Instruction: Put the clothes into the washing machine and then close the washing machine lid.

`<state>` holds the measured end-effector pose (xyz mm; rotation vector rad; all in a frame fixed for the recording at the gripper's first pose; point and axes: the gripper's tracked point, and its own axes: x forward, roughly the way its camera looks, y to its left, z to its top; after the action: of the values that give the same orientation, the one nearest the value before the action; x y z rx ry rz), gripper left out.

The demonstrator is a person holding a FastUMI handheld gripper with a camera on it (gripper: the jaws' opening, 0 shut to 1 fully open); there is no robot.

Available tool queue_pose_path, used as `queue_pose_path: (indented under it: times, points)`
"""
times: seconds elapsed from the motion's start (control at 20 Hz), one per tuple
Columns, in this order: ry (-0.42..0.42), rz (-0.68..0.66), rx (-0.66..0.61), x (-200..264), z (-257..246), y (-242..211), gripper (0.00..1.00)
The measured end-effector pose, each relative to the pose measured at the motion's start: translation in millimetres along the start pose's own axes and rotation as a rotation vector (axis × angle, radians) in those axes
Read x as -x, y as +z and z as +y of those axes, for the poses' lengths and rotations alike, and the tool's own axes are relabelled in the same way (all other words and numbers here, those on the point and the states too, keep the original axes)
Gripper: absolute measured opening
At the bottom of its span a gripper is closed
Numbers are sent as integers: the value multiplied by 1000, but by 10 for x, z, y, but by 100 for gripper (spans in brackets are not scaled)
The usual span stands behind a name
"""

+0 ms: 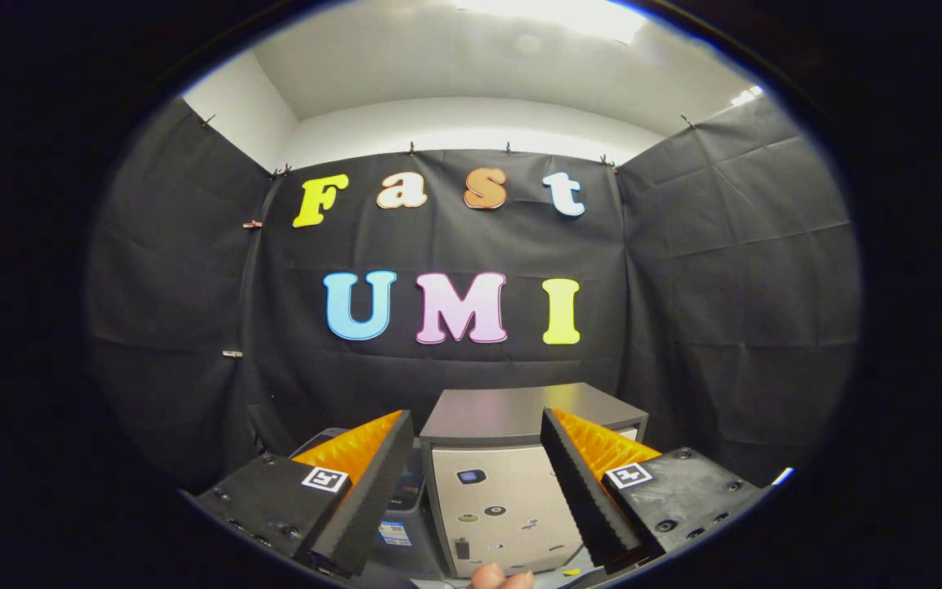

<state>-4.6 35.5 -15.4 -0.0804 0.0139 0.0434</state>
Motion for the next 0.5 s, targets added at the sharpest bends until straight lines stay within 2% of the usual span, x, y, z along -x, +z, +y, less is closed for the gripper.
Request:
queue_pose_path:
  times: [0.35, 0.5]
  points:
    - [-19, 24, 8, -21, -25, -111, 99]
    - [-54, 10, 1, -25, -88, -23, 99]
